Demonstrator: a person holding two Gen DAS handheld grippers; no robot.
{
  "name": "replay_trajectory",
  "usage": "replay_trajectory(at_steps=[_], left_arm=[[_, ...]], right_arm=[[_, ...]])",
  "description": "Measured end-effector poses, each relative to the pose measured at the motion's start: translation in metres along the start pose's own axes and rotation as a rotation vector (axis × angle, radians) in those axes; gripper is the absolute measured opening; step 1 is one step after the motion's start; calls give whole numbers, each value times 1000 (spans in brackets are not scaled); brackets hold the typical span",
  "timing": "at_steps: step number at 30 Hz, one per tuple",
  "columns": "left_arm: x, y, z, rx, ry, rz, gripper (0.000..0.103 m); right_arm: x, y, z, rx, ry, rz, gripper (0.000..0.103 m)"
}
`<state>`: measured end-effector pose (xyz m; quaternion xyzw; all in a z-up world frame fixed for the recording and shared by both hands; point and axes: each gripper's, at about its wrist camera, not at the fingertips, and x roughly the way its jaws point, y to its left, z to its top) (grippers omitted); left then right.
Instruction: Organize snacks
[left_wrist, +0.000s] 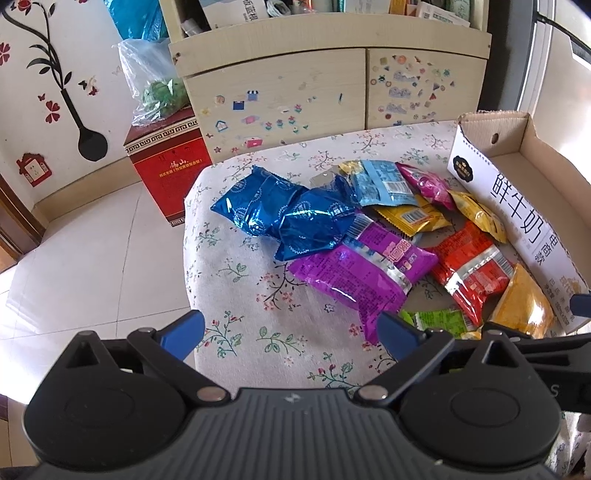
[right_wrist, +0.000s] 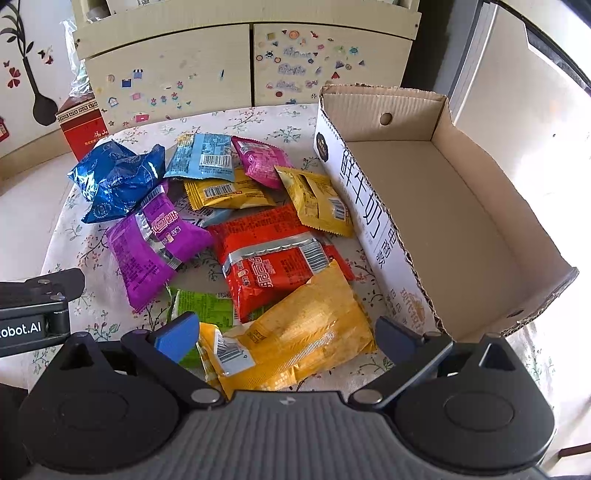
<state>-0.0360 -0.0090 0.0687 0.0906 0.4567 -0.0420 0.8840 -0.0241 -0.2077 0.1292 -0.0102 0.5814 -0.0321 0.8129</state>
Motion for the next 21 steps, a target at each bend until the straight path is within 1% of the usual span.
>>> replay_trajectory(at_steps=[10,17,19,21], left_arm=[[0,-5,-2,12,-2,-4,98],[-1,-7,-4,28,-8,-26,98],[-1,-5,-4,18,-6,-43,98],[0,1,-1,-14,-3,-56,98]], right_arm=[[3,-5,-4,34,17,21,103],[3,-10,-10,55,35,49,103],[2,-14,-11,63,44,75,103],[0,-20,-12,85,56,130,103]])
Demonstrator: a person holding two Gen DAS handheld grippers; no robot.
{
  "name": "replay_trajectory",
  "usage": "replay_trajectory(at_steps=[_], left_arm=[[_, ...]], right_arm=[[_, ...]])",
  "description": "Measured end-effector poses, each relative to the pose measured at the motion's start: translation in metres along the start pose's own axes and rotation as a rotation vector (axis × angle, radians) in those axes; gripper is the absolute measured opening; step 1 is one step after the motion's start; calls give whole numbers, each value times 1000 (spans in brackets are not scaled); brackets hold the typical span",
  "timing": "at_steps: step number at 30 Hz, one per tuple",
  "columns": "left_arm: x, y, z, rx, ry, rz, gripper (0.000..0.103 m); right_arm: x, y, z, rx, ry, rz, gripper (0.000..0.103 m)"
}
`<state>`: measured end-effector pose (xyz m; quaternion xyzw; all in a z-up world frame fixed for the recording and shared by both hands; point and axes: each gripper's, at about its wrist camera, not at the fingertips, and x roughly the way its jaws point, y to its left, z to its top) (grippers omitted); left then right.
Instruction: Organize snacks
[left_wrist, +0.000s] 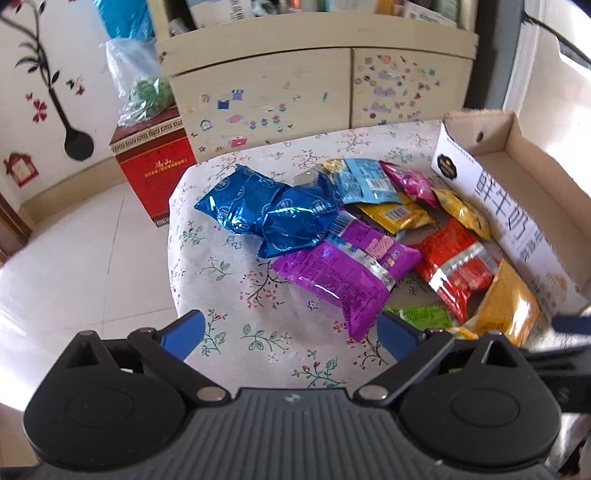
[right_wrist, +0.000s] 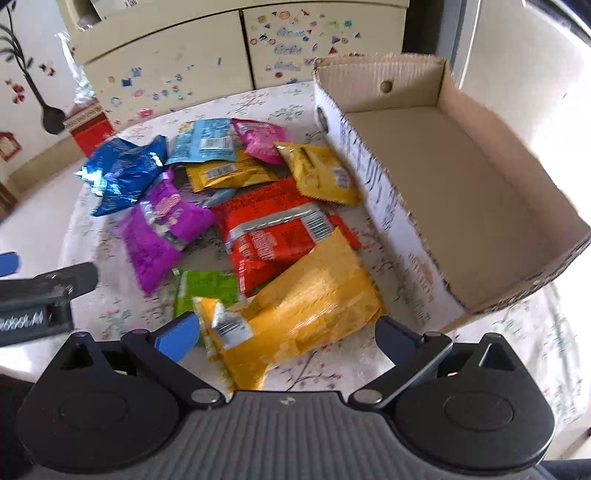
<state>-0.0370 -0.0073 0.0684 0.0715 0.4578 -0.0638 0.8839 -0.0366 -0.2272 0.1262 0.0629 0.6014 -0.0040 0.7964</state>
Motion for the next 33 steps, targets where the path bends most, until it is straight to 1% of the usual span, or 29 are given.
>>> replay_trajectory(at_steps=[2,10,14,18,22,25,27,30,32,33], left_arm=[[0,8,3,-33,-6,3,98],[9,36,24,-138,-19,14,98],[16,48,42,-190,-29,-16,98],[25,54,63,-210,-56,-22,99],[44,55,85,-206,-67,-9,99],[63,58,96,-215,-52,10,99],[77,60,102,-230,-27,19,99],[94,64,107,-265,5,5,99],[106,62,111,-247,32,-13,99],[111,59,112,-237,40,-7,99]], right_arm=[[-3,-4,-2,11,5,38,103],[-10,-17,-7,42,12,116,103],[-13,-21,-8,52,9,154,103],[-14,-25,-9,71,8,169,102],[-15,-26,-8,80,3,188,101],[-15,-23,-8,75,8,201,100],[-14,-22,-7,73,12,207,100],[-12,-23,-6,81,25,216,100],[-11,-25,-7,89,32,221,100],[-11,-26,-7,92,35,221,100]])
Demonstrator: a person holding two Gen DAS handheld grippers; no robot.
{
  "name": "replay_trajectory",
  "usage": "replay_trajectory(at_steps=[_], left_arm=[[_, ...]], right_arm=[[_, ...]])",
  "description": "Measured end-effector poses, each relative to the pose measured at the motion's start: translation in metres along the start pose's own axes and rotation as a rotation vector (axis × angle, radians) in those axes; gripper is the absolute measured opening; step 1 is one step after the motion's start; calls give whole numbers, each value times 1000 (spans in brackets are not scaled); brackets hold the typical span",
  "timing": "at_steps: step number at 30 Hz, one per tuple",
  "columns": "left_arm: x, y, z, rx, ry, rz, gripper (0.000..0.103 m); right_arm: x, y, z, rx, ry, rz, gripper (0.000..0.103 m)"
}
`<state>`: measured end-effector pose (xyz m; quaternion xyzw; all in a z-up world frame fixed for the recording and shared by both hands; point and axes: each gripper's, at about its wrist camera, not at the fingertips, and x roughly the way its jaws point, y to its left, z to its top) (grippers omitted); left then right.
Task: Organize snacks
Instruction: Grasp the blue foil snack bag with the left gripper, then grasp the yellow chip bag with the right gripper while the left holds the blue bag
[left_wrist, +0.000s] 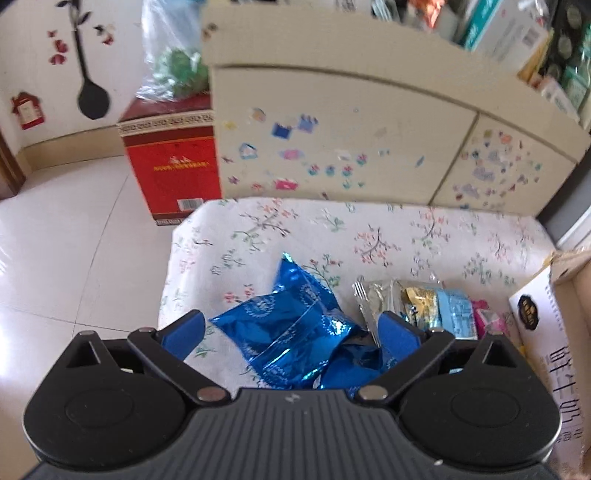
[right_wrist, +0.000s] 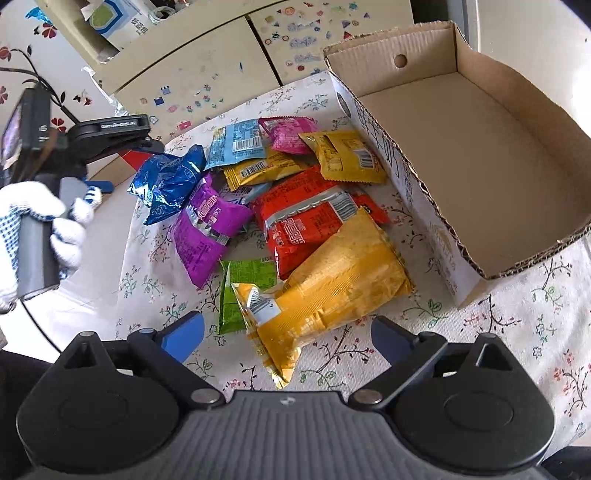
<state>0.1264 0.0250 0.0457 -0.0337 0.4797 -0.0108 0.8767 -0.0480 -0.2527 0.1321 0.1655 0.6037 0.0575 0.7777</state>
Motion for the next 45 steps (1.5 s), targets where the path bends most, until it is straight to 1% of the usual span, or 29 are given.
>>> replay_trajectory(at_steps=[3,5,10,13,14,16,18,19,23,27,31,34,37,39,41,42,44,45], left_arm=[[13,-4,3,29,0,36,99],[21,-4,5,25,8,53,99],[38,-1,8,-29,54,37,100],[44,-4,6,-24,56,48,99],[45,-5,5,-16,54,53,98],[46,-7,2,6,53,61,89],[45,-9,0,21,58,50,74],[43,-8,-2,18,59,36,72],[38,-4,-5,7,46,11,58],[31,1,-8,1,42,-18,54],[24,1,-16,27,45,-41,53],[17,2,-22,39,48,-61,51],[8,5,-29,48,45,-78,49],[2,8,-35,50,42,-81,48],[-4,9,-41,58,37,-84,47],[-6,10,-44,65,34,-83,47],[-13,10,-51,85,25,-79,46],[-17,10,-54,92,21,-79,46]], right_arm=[[1,-2,0,10,7,5,100],[2,-1,0,11,11,9,101],[6,2,2,4,28,10,100],[7,1,2,10,38,18,100],[7,0,2,12,39,16,101],[6,-2,1,20,38,9,101],[5,-6,1,32,38,8,100],[5,-9,0,43,40,10,100],[8,-22,-2,125,69,9,100],[14,-35,-3,244,88,8,101],[18,-42,-2,352,77,4,101],[21,-39,0,374,61,4,101],[25,-34,2,375,42,-19,100],[28,-31,2,376,34,-22,95],[32,-29,1,383,24,2,79],[33,-29,1,383,20,7,76],[34,-28,1,368,10,-4,60],[34,-27,1,358,7,-3,58]])
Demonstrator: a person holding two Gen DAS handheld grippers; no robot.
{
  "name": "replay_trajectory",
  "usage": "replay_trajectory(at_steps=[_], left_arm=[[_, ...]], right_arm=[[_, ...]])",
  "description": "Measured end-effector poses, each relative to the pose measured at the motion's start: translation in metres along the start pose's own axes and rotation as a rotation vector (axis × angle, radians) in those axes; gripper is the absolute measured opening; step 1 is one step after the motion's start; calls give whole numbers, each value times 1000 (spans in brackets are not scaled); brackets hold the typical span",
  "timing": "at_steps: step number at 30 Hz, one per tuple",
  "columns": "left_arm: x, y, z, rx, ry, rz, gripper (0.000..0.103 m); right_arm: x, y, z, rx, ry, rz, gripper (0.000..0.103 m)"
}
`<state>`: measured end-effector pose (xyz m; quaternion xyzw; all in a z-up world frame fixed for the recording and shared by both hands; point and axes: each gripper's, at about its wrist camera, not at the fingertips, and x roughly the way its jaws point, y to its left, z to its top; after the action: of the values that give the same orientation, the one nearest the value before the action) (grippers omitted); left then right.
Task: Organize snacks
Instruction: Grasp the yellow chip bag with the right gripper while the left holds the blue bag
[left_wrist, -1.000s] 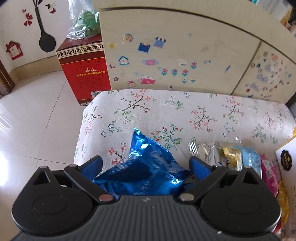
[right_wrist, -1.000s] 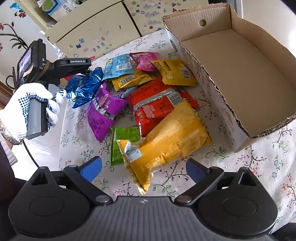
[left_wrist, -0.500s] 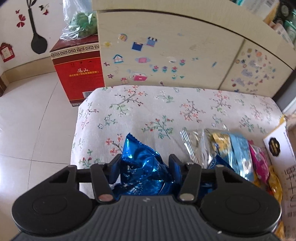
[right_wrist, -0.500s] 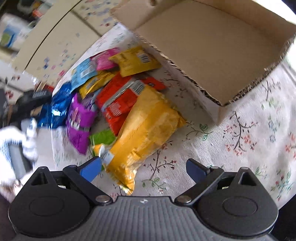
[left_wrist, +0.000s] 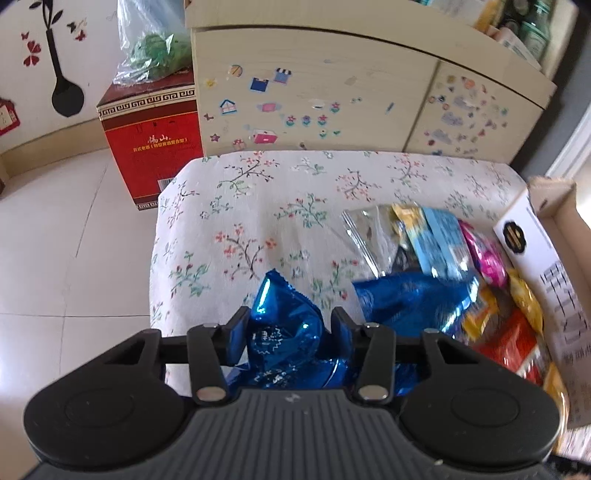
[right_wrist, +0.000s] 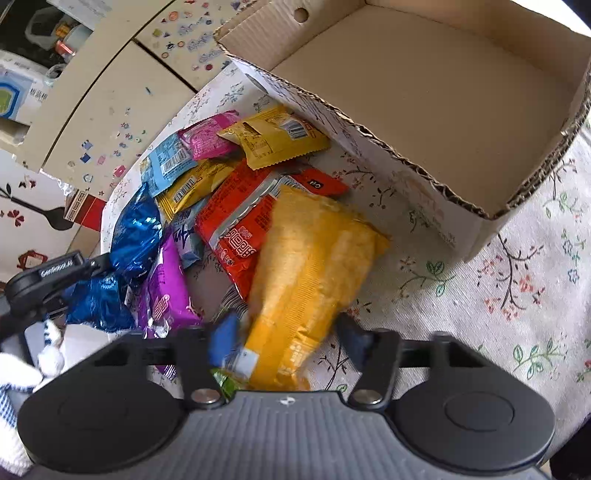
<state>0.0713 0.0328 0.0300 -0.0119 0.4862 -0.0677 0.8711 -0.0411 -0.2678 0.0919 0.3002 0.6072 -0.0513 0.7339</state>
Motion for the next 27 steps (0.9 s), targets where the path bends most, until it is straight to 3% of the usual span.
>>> replay_trajectory(at_steps=[19,24,27], left_arm=[[-51,-37,-58,151,-100,3,39],[-60,-41,-65,165,-113,-11,39],[-62,-42,-69,168,-109,-14,39]], right_arm=[[-26,42,-8,-348,-155,47,43],[-20,42,-4,-350,-140,46,41],[-10,33,0,-283,-75,56,50]])
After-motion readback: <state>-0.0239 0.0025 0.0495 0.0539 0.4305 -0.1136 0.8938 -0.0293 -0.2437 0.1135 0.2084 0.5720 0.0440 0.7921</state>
